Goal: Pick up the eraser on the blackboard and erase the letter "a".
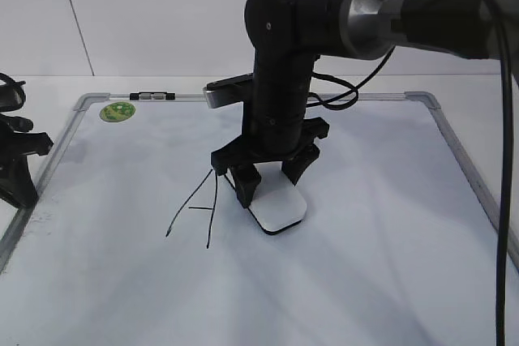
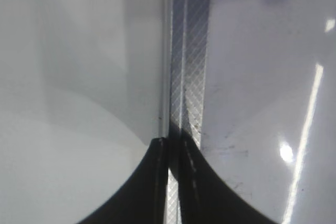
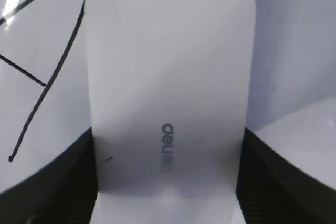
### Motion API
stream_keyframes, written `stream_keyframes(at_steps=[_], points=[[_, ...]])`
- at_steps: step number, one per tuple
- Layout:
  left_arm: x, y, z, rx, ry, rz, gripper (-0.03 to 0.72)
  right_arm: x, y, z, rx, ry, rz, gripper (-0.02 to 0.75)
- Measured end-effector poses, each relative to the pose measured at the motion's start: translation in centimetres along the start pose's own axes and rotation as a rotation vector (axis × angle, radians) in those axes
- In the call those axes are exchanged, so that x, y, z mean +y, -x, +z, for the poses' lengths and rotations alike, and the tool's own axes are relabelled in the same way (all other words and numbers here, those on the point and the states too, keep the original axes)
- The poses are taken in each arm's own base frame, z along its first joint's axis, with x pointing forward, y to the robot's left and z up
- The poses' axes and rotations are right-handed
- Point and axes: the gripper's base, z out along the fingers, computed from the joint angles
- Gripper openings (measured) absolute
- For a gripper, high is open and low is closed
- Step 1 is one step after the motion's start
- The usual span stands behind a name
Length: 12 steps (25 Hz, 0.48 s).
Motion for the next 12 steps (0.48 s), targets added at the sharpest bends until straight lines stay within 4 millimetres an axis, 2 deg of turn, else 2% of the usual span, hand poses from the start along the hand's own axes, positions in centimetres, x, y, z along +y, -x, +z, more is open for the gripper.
stream_keyframes(at_steps=[5, 12], points=[[0.0, 0.0, 0.0, 0.0, 0.0, 0.0, 0.018, -1.3, 0.1, -0.1, -0.002, -0.004, 0.033, 0.56], [0.0, 0.0, 0.0, 0.0, 0.0, 0.0, 0.018, -4.9, 0.0, -0.3, -0.006, -0.016, 0.114, 0.56]])
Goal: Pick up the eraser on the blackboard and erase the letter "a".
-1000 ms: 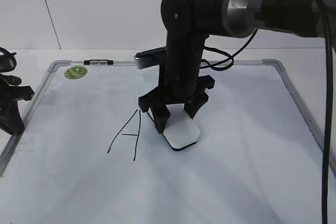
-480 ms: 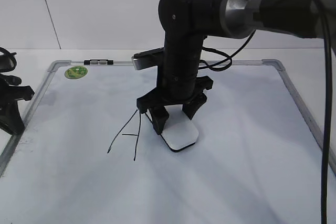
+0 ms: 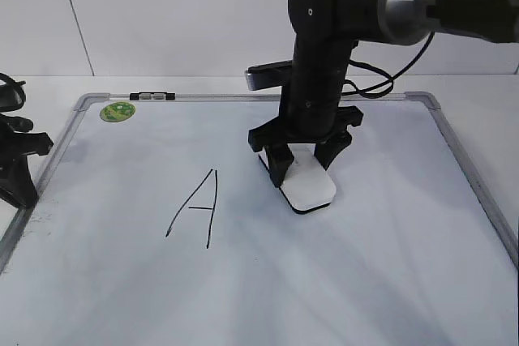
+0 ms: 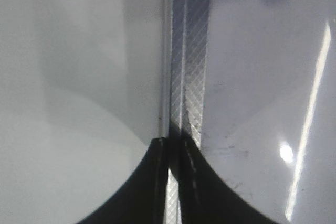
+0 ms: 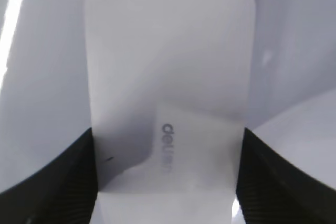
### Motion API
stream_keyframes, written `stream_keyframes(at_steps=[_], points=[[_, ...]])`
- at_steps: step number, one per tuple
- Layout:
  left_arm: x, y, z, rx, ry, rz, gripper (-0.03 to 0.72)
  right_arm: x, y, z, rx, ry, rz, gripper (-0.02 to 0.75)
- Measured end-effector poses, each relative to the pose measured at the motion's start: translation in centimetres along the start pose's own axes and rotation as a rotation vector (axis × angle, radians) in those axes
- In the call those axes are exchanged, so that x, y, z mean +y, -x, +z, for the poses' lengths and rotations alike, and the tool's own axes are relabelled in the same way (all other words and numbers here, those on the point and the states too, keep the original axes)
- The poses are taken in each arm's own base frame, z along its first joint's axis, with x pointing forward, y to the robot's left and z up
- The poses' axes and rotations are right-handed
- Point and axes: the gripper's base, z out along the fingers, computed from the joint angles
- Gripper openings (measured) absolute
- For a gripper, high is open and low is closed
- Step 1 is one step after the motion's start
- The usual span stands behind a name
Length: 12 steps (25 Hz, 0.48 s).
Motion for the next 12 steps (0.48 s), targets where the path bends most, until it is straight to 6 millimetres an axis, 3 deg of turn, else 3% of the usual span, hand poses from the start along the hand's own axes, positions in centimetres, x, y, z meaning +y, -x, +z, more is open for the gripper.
stream_keyframes(at_steps=[9, 12], points=[[0.0, 0.0, 0.0, -0.002, 0.0, 0.0, 0.018, -1.4, 0.0, -0.5, -0.012, -0.016, 0.031, 0.56], [0.0, 0.0, 0.0, -0.002, 0.0, 0.0, 0.018, -1.8, -0.2, -2.8, -0.062, -0.056, 0.042, 0.56]])
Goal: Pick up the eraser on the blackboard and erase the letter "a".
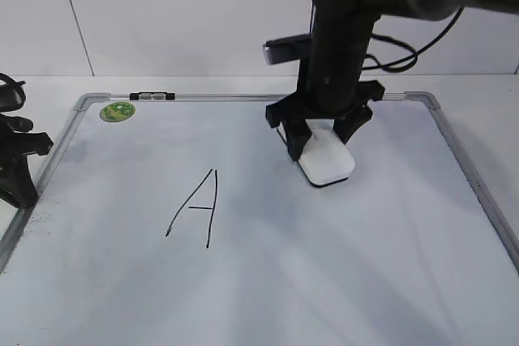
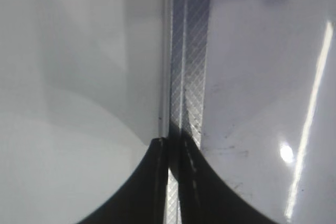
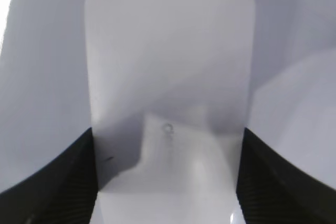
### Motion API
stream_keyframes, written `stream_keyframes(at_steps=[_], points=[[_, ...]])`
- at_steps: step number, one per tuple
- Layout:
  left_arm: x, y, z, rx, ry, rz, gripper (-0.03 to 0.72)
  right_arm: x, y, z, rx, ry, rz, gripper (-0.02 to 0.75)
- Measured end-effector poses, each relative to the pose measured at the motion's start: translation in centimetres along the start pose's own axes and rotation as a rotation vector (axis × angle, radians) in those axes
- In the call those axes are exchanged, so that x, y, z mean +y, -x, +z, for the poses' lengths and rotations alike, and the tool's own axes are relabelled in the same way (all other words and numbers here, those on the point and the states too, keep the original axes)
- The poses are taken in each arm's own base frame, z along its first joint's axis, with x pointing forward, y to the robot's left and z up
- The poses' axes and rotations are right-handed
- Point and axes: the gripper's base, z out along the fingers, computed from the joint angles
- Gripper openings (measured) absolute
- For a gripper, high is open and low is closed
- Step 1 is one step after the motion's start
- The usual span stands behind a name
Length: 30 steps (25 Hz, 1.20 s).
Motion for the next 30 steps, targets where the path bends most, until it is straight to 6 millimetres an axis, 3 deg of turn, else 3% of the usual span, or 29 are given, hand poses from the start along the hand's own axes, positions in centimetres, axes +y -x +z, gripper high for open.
stream_keyframes(at_steps=[7, 17, 22, 30], points=[[0.0, 0.0, 0.0, -0.002, -0.002, 0.0, 0.02, -1.4, -1.1, -7.8, -0.185, -0.122, 0.06, 0.56], [0.0, 0.0, 0.0, -0.004, -0.004, 0.0, 0.024, -3.3, -3.9, -16.0, -0.384, -0.28, 0.161, 0.56], [-0.1, 0.1, 0.0, -0.006, -0.006, -0.001, 0.027, -3.8, -6.2, -18.2, -0.424, -0.302, 0.187, 0.56], [-0.1, 0.1, 0.0, -0.009, -0.007, -0.003, 0.029, -6.8, -10.0, -18.8, -0.389, -0.332, 0.276, 0.56]])
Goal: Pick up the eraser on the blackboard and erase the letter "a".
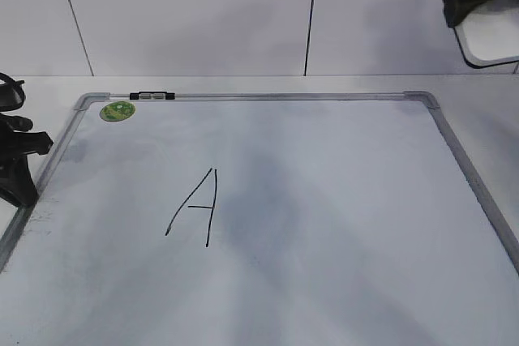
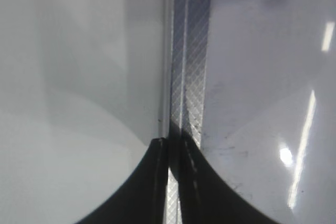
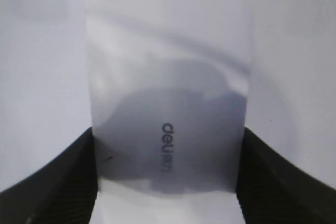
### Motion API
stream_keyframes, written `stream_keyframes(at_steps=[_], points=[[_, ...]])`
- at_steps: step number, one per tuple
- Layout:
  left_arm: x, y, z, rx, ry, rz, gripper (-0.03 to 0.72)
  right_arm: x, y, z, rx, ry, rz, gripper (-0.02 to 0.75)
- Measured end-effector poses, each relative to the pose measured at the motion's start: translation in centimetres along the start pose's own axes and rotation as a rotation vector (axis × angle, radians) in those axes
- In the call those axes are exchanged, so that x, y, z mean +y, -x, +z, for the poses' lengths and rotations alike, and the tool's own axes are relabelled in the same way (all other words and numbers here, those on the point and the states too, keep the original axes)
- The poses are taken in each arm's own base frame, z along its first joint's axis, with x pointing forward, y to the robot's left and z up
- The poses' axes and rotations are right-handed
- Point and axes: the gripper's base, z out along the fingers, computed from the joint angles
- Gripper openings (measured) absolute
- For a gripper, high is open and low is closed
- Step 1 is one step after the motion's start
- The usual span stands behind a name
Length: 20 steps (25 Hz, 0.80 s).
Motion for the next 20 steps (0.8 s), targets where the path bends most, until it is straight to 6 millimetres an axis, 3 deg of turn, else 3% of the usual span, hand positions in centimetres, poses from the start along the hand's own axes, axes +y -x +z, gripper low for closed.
stream_keyframes(at_steps=[7, 14, 20], points=[[0.0, 0.0, 0.0, -0.002, -0.002, 0.0, 0.029, -3.0, -2.2, 0.3, 0.055, -0.035, 0.058, 0.56], [0.0, 0.0, 0.0, -0.005, -0.005, -0.001, 0.029, -2.9, -3.5, 1.8, 0.142, 0.036, 0.034, 0.56], [-0.1, 0.1, 0.0, -0.007, -0.006, -0.002, 0.029, -4.2, -4.3, 3.6, 0.216, 0.057, 0.078, 0.56]])
